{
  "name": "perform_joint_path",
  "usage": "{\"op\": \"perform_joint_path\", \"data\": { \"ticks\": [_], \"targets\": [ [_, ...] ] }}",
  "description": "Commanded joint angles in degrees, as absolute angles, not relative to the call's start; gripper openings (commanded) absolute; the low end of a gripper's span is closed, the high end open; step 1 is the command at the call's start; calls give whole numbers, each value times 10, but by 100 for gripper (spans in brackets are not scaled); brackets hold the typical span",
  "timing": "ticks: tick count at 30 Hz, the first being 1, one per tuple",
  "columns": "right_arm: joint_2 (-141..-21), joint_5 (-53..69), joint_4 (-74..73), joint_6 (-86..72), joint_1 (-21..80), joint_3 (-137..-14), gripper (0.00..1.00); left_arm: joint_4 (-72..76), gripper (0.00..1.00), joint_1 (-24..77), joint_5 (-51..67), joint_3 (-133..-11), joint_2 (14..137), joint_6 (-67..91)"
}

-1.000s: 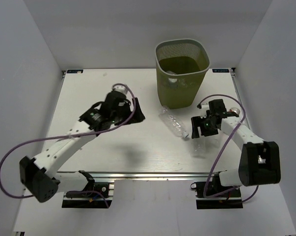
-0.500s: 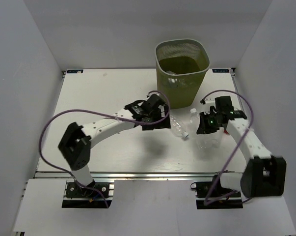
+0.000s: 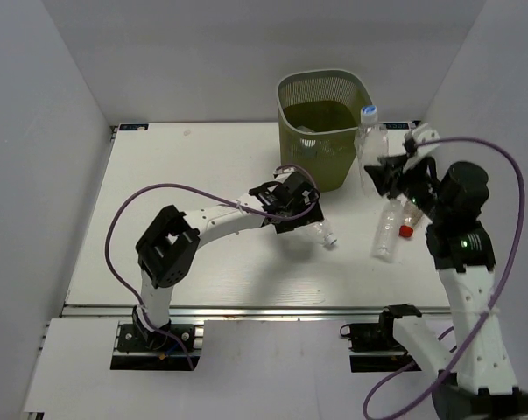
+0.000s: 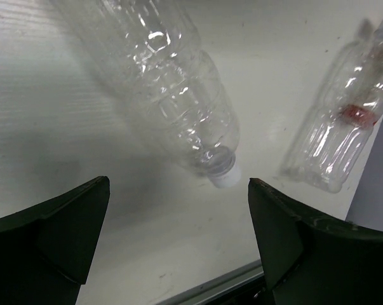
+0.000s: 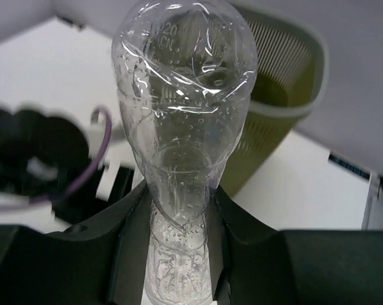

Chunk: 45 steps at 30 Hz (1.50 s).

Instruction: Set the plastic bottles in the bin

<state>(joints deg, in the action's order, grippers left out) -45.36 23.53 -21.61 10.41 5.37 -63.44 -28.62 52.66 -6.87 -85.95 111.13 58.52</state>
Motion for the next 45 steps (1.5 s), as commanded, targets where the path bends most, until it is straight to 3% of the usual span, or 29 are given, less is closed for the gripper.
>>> {"op": "perform_joint_path", "data": {
  "ticks": [1,9,16,17,18,19,20,21,26,29,30,31,32,33,34,35,36,37,38,40,41,42,43,45],
  "targets": [
    [-553,229,19,34,54,-670,0,-217,99,529,-97,-872,1106,629],
    [-866,265,132,-47,58,-903,0,-175,99,529,-149,-860,1123,677],
    [-1021,273,59,-82,62,-1106,0,-245,99,529,-174,-908,1172,682],
    [-1038,273,51,-81,64,-1122,5,-257,99,529,-174,-908,1172,682],
    [-1044,278,47,-79,62,-1120,18,-263,99,529,-174,-914,1180,682],
    [-1046,280,45,-76,66,-1109,38,-271,99,529,-174,-914,1192,687],
    [-1044,286,39,-54,64,-1094,81,-286,99,529,-174,-929,1199,687],
    [-1042,294,33,-48,64,-1086,90,-291,99,529,-174,-934,1205,687],
    [-980,293,1,-20,55,-1017,90,-291,99,534,-179,-941,1217,687],
    [-907,275,-25,-6,40,-942,90,-308,93,540,-185,-947,1230,687],
    [-877,270,-54,-4,33,-911,90,-328,88,540,-185,-953,1230,687],
    [-849,265,-70,-4,32,-882,90,-336,72,540,-185,-953,1230,687],
    [-824,264,-108,16,22,-868,88,-336,63,540,-185,-942,1230,687],
    [-811,258,-149,25,18,-840,78,-343,55,540,-173,-913,1219,680],
    [-790,242,-199,28,9,-832,58,-335,38,540,-167,-891,1188,667],
    [-767,233,-220,32,-10,-824,58,-327,29,546,-161,-868,1166,658],
    [-755,218,-258,42,-17,-797,32,-310,25,546,-161,-827,1141,641],
    [-722,196,-277,48,-24,-787,22,-302,18,554,-161,-811,1086,602],
    [-713,171,-313,54,-41,-778,15,-291,18,566,-161,-798,1055,573],
    [-690,150,-358,64,-60,-750,15,-245,14,580,-156,-785,993,503],
    [-684,121,-393,65,-71,-744,23,-230,13,595,-161,-785,964,442],
    [-681,110,-418,66,-76,-738,47,-221,13,600,-161,-794,912,420],
    [-681,97,-431,62,-83,-727,53,-207,13,600,-161,-802,891,397],
    [-692,90,-479,63,-100,-719,58,-207,13,606,-194,-854,869,341]
  ]
}}
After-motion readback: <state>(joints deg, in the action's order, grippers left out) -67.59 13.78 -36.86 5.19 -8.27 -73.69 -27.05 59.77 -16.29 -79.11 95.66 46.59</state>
